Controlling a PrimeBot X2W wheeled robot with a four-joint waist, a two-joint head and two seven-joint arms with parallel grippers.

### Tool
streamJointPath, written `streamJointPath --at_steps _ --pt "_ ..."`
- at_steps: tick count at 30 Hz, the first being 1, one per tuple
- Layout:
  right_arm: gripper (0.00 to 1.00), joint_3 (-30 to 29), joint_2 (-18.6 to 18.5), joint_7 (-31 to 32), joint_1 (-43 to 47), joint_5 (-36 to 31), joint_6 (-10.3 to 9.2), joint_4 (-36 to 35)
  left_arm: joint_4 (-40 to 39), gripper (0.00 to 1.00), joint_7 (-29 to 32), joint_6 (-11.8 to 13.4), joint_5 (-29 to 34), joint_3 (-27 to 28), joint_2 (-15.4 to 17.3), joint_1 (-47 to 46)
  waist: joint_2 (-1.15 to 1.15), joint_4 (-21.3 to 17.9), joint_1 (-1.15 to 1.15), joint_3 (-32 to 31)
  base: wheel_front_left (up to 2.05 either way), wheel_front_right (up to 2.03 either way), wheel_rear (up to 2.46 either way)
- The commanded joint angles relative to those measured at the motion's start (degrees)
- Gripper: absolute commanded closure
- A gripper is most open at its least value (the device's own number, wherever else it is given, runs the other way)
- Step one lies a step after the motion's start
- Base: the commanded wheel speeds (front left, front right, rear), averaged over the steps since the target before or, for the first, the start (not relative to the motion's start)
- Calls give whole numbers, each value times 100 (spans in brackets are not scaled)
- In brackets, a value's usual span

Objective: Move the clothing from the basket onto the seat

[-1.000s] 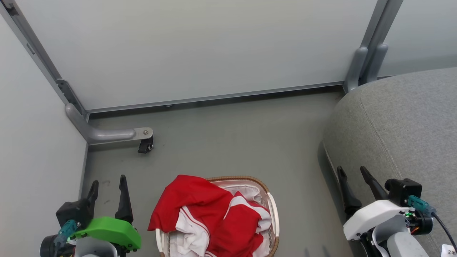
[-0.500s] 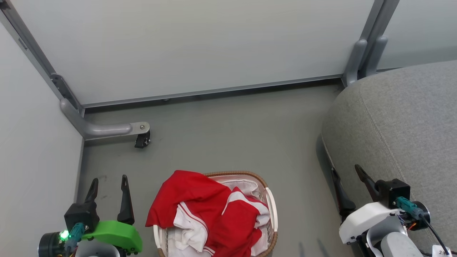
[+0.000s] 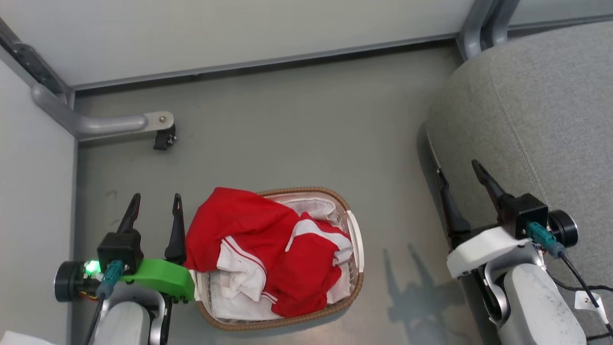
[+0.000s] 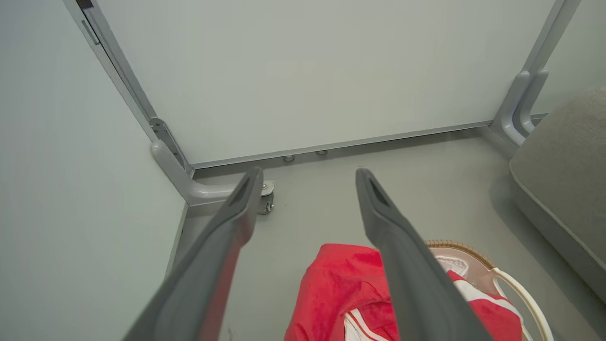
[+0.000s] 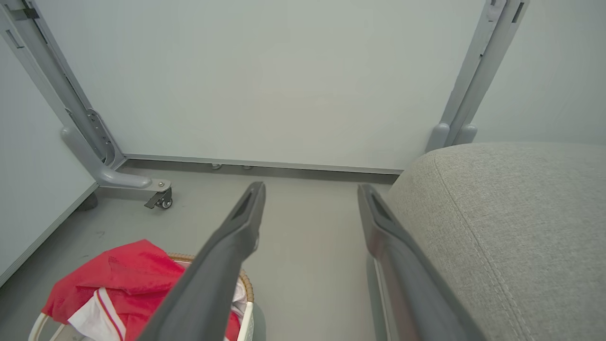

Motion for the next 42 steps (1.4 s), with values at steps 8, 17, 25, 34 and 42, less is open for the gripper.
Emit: streamJointPath --at_steps 8,17,25,34,42 --pt "0 272 1 -132 -711 -131 -3 -431 324 0 -116 -278 535 -103 158 -1042 0 -637 -1 1657 0 0 0" --pt "0 420 4 -199 -1108 -93 -3 -833 783 0 -174 -433 996 -456 456 -1931 0 -1076 -1 2754 0 0 0" --pt "0 488 5 -197 -1214 169 -3 -961 1397 0 -172 -536 1018 -898 718 -2402 0 -1267 -1 3293 0 0 0" --pt "0 607 2 -193 -1165 144 -3 -873 2718 0 -171 -571 1105 -1595 945 -2854 0 -1300 -1 3526 0 0 0" --pt "0 682 3 -193 -1218 136 -3 -809 3622 93 -171 -420 1204 -1897 932 -3127 0 -1258 -1 3441 0 0 0"
